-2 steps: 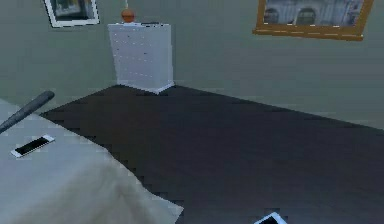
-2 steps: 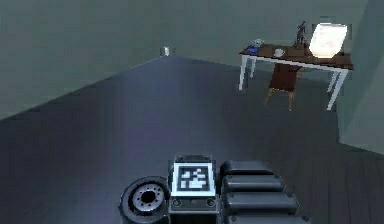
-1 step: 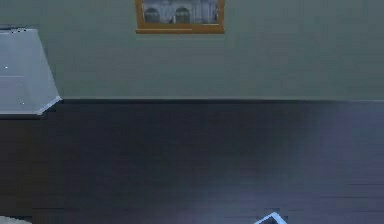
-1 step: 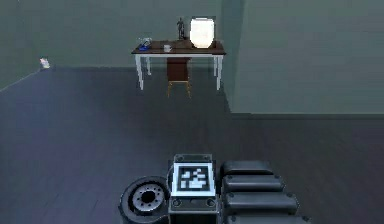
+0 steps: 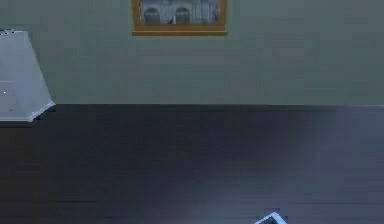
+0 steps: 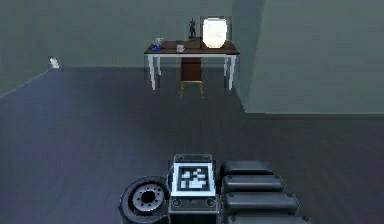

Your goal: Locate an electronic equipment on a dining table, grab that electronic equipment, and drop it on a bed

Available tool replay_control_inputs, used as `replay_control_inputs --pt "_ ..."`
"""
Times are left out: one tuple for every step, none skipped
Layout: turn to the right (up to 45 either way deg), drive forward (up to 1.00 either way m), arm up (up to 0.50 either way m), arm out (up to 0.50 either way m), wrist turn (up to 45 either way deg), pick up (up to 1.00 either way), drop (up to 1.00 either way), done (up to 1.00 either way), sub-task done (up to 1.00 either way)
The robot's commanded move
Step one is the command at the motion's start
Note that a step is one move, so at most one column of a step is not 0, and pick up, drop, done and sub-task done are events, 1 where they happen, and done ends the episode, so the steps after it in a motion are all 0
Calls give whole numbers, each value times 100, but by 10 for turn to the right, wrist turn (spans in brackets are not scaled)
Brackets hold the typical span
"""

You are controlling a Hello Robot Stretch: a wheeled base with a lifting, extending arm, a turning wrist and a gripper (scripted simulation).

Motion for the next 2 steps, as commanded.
replay_control_inputs --pt "450 0 0 0 0 0 0 0 0" --pt "420 0 0 0 0 0 0 0 0"
